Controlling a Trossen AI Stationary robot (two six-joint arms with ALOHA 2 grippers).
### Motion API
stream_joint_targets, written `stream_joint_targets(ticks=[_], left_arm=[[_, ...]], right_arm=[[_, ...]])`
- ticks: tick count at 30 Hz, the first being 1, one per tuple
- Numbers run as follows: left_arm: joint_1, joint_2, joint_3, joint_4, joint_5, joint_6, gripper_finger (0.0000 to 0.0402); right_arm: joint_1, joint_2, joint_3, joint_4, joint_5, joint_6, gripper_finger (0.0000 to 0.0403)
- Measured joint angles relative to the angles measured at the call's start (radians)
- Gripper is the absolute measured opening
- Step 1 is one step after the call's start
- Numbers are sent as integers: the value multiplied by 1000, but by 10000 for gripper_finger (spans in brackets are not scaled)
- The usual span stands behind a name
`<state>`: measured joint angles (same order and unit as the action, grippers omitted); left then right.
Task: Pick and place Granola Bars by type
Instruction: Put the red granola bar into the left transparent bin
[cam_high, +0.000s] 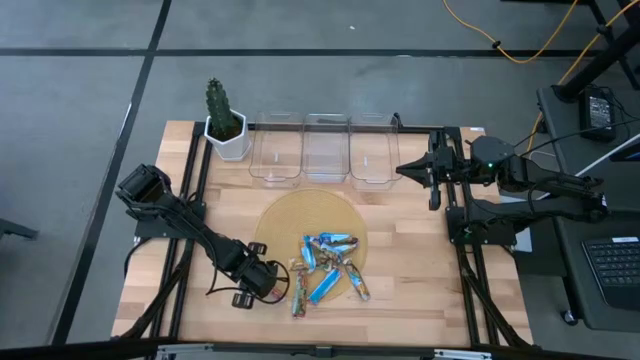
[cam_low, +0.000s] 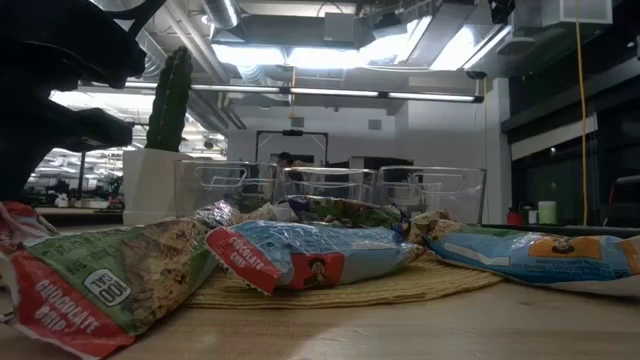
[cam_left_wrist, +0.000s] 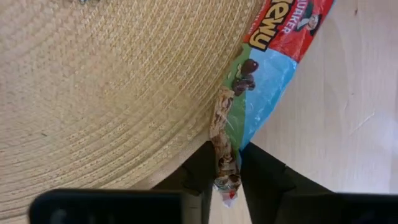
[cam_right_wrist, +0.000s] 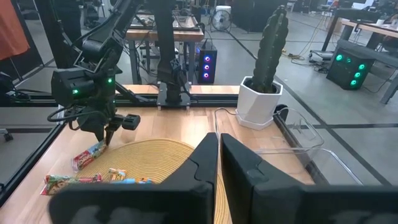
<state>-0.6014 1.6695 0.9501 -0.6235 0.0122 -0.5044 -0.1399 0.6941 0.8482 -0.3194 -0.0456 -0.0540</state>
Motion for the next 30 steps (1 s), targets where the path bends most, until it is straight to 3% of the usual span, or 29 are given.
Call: stream_joint_targets(ticks=[7, 13, 18, 23, 30], left_arm=[[0, -27, 12, -5, 36, -42, 8], [13, -117, 105, -151, -33, -33, 8], [65, -261, 242, -375, -240, -36, 4], [129, -398, 322, -409, -478, -65, 4], [190, -477, 328, -366, -553, -19, 4]], right_arm=[[0, 0, 0, -7, 0, 0, 23], [0, 0, 0, -9, 0, 0, 23], [0, 0, 0, -9, 0, 0, 23], [0, 0, 0, -9, 0, -1, 23], [0, 0, 0, -9, 0, 51, 23]])
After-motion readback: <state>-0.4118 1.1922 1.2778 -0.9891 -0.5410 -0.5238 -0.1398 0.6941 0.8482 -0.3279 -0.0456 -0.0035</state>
